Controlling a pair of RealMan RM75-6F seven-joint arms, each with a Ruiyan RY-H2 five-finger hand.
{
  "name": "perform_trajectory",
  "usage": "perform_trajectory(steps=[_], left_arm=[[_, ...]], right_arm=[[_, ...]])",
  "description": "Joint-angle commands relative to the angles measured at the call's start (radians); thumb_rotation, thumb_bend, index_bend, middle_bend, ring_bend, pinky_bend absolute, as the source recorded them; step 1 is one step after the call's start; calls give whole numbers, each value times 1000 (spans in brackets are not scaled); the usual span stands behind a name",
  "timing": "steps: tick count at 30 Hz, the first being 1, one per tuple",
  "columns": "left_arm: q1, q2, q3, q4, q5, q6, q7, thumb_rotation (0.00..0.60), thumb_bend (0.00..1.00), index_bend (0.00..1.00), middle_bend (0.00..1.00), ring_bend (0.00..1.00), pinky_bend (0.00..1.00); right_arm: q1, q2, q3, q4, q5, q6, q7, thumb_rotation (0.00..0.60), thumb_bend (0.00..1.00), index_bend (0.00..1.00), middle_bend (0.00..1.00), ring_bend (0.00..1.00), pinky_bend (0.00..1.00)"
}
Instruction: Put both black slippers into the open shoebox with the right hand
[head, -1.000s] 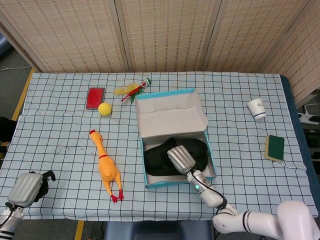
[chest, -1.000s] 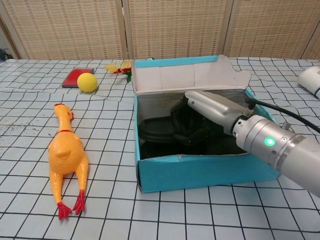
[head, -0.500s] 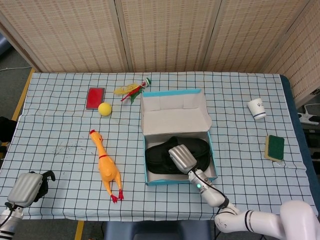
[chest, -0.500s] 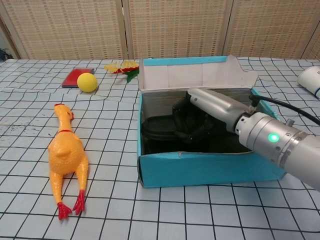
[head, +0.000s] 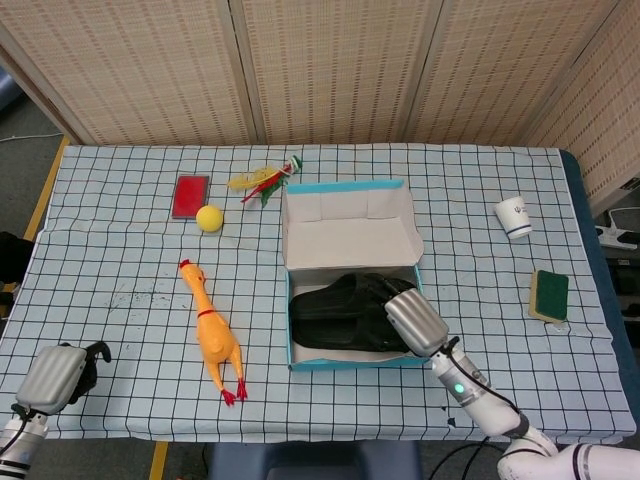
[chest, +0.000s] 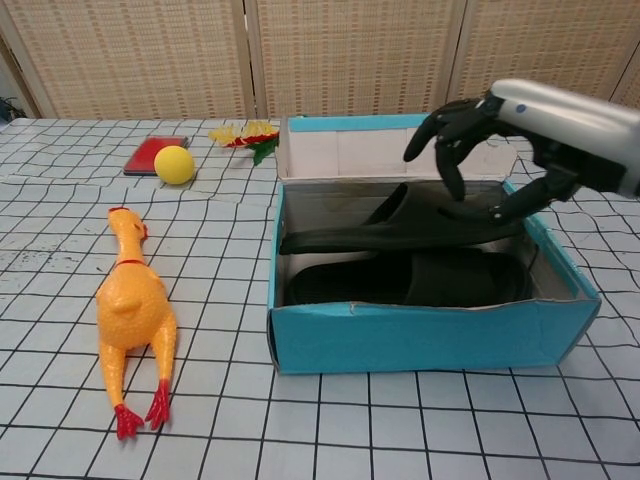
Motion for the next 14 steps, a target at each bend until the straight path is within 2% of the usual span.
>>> perform_trajectory(steps=[1,4,6,9,14], left_arm=[[1,0,-3,2,-4,3,-2,600,831,482,586,697,573],[5,-1,-7,2,-13,8,2,600,831,482,587,698,573],[6,-2,-10,2,-17,12,7,600,831,482,587,698,573],[10,-6,-15,-2,-24,20,22,600,832,481,586,698,573],[11,-15,-17,-6,-19,29,51,600,831,481,586,698,574]], right_arm=[[-117,98,-77,12,-71,143,-2,600,392,209,248,85,264],[-224,81,-98,144,-90,301,-24,600,367,209,247,83,241],[-290,40,-92,251,-81,402,-32,600,272,207,242,79,223],[-388,-33,-71,435,-36,526,2,600,182,188,216,66,196],[-471,-75,-44,581,40,566,93,600,151,141,161,20,114]])
